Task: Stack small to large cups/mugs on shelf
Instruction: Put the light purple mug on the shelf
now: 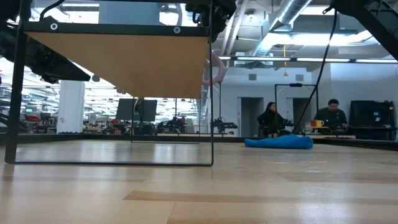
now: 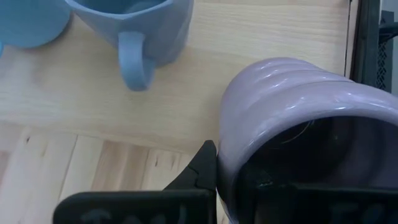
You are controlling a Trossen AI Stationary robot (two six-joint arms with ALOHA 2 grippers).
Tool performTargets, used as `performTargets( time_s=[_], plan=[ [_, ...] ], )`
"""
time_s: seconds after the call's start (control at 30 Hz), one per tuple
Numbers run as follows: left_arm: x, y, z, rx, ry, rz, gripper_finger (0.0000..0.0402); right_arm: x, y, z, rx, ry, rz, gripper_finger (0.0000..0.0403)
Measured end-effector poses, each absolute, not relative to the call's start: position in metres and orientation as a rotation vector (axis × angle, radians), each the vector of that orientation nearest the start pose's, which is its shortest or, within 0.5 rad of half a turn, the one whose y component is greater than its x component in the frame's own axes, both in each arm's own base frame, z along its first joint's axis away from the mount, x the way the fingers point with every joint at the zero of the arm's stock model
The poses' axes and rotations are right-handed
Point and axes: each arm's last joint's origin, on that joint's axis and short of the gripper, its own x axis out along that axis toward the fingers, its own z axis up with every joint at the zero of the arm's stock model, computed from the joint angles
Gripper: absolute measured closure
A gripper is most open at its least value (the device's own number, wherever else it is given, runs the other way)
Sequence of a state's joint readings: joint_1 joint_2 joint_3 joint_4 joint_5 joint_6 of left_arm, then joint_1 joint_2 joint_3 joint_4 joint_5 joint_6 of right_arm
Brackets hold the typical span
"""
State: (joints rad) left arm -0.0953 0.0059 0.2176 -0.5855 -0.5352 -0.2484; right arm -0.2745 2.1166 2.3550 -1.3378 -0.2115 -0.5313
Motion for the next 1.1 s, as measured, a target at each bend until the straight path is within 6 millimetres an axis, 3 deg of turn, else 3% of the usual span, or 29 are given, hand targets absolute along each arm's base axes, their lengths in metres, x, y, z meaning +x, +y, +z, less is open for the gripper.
performTargets(
  time_s=[1.1],
  plan=[
    [0.0703, 0.0081, 0.1813, -0.128, 0.301, 0.475, 0.0401, 0.4143, -0.1075, 0.3552, -0.187, 1.031, 0.216, 0.0354]
  ],
)
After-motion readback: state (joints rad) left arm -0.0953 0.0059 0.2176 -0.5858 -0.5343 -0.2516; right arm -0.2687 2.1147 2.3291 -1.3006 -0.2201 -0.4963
